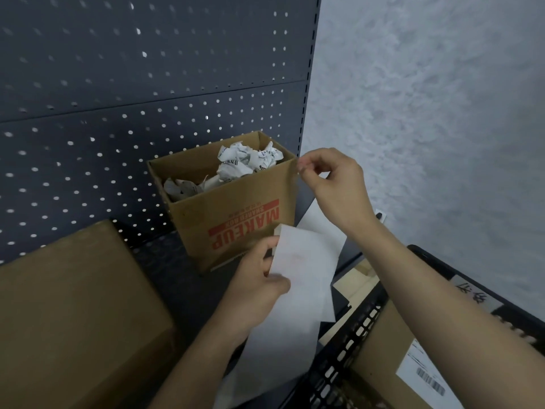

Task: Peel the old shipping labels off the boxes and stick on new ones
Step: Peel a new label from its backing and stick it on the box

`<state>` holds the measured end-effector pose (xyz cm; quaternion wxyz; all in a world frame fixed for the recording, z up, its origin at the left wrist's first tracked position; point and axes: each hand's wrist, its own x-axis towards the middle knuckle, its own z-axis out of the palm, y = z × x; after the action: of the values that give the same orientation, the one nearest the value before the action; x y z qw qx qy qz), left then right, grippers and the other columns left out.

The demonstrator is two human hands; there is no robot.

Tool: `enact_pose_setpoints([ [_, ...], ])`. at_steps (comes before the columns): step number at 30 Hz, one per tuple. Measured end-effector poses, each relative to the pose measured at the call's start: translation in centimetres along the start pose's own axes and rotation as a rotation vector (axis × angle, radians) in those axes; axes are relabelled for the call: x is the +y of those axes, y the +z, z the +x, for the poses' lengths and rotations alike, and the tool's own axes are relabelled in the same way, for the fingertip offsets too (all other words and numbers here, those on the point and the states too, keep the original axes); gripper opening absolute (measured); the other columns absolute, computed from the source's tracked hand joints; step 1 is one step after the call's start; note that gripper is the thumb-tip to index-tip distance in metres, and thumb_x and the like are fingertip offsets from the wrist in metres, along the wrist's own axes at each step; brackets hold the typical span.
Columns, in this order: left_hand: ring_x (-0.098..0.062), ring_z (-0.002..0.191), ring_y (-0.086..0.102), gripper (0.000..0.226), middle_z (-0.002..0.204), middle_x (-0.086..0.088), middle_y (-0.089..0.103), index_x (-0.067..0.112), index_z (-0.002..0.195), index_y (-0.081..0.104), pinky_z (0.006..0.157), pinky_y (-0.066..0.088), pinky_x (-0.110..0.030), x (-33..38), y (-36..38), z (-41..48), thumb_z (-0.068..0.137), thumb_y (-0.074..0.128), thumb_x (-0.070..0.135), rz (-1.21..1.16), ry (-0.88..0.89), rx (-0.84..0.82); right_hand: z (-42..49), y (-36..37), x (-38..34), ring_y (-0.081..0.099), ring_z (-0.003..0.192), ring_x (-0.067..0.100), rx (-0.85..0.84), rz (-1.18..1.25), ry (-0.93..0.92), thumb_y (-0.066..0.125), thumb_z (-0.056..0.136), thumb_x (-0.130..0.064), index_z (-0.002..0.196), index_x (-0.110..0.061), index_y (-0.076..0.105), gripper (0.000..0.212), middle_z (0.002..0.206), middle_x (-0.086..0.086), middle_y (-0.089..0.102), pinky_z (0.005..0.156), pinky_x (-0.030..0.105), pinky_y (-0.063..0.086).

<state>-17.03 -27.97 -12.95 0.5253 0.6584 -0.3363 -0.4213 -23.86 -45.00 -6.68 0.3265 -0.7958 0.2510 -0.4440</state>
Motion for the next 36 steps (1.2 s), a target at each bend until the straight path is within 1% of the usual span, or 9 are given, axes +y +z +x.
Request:
enact_pose_setpoints([
  [5, -0.017, 0.103, 0.069, 0.035, 0.108, 0.008, 0.072, 0.035, 0.114, 0.066, 0.095, 0.052, -0.047, -0.4, 0.5, -0.7, 0.081, 0.074, 0.026, -0.149, -0.013, -0.001, -3.0, -1.2, 2.1, 0.061, 0.081, 0.004, -0.086, -0.112, 0.125, 0.061, 0.089, -0.011, 0.083, -0.021, 0.07, 0.015, 0.088, -0.008, 0.068, 0.073, 0.014, 0.046],
  [8, -0.016, 0.108, 0.066, 0.046, 0.111, 0.01, 0.071, 0.032, 0.113, 0.068, 0.098, 0.05, -0.045, -0.6, 1.0, -1.0, 0.071, 0.074, 0.051, -0.162, -0.012, 0.018, -4.7, -1.7, 3.3, 0.063, 0.083, 0.0, -0.204, -0.163, 0.245, 0.062, 0.092, -0.017, 0.086, -0.019, 0.074, 0.014, 0.087, -0.012, 0.071, 0.074, 0.012, 0.045],
  [13, -0.018, 0.098, 0.07, 0.016, 0.1, 0.001, 0.075, 0.022, 0.106, 0.069, 0.094, 0.053, -0.042, -1.1, 1.5, -1.1, 0.092, 0.065, 0.017, -0.169, 0.006, 0.002, -6.6, -2.0, 4.0, 0.064, 0.084, -0.001, -0.371, -0.207, 0.361, 0.06, 0.092, -0.027, 0.088, -0.026, 0.074, 0.015, 0.09, -0.015, 0.072, 0.075, 0.021, 0.05],
  [17, -0.02, 0.102, 0.07, 0.026, 0.104, -0.002, 0.075, 0.022, 0.108, 0.07, 0.096, 0.051, -0.049, -1.4, 1.7, -1.4, 0.091, 0.061, 0.004, -0.143, 0.006, -0.067, -7.5, -2.8, 4.0, 0.062, 0.103, 0.007, -0.432, -0.268, 0.434, 0.059, 0.092, -0.041, 0.094, -0.032, 0.072, 0.016, 0.103, -0.013, 0.07, 0.091, 0.027, 0.049],
  [23, -0.021, 0.098, 0.07, 0.035, 0.1, -0.002, 0.075, 0.017, 0.108, 0.069, 0.094, 0.053, -0.049, -1.2, 2.2, -2.5, 0.087, 0.055, -0.008, -0.052, 0.065, -0.055, -8.7, -4.1, 2.5, 0.059, 0.105, 0.014, -0.536, -0.357, 0.576, 0.054, 0.083, -0.067, 0.121, -0.03, 0.063, 0.054, 0.111, -0.006, 0.063, 0.083, 0.027, 0.046],
  [26, -0.028, 0.097, 0.069, 0.027, 0.098, -0.011, 0.073, 0.01, 0.104, 0.068, 0.093, 0.052, -0.054, -0.9, 2.5, -3.1, 0.077, 0.066, 0.009, -0.059, 0.061, -0.048, -8.9, -5.0, 1.7, 0.063, 0.095, 0.007, -0.556, -0.285, 0.564, 0.062, 0.083, -0.061, 0.113, -0.031, 0.067, 0.042, 0.103, -0.006, 0.067, 0.077, 0.022, 0.047],
  [29, -0.026, 0.097, 0.07, 0.048, 0.102, -0.006, 0.073, 0.02, 0.103, 0.071, 0.093, 0.052, -0.05, -0.6, 3.0, -3.3, 0.059, 0.081, 0.034, -0.217, 0.019, 0.036, -9.1, -5.9, 1.2, 0.061, 0.074, 0.009, -0.498, -0.057, 0.547, 0.074, 0.083, -0.037, 0.101, -0.022, 0.07, 0.024, 0.084, 0.003, 0.068, 0.069, 0.022, 0.045],
  [33, -0.008, 0.079, 0.071, 0.019, 0.08, 0.009, 0.075, 0.022, 0.092, 0.067, 0.08, 0.053, -0.035, 0.6, 3.9, -3.3, 0.089, 0.059, 0.038, -0.421, 0.015, 0.137, -9.5, -7.1, 1.0, 0.062, 0.072, 0.018, -0.421, 0.076, 0.48, 0.079, 0.08, -0.018, 0.088, -0.014, 0.072, 0.011, 0.087, 0.016, 0.069, 0.072, 0.033, 0.049],
  [36, -0.028, 0.096, 0.069, 0.031, 0.1, -0.009, 0.074, 0.016, 0.102, 0.07, 0.093, 0.052, -0.049, 0.8, 4.0, -3.4, 0.095, 0.053, 0.042, -0.4, -0.037, 0.225, -9.6, -7.8, 0.6, 0.065, 0.071, 0.014, -0.417, 0.151, 0.44, 0.076, 0.081, -0.008, 0.088, -0.007, 0.07, 0.009, 0.089, 0.014, 0.071, 0.066, 0.021, 0.053],
])
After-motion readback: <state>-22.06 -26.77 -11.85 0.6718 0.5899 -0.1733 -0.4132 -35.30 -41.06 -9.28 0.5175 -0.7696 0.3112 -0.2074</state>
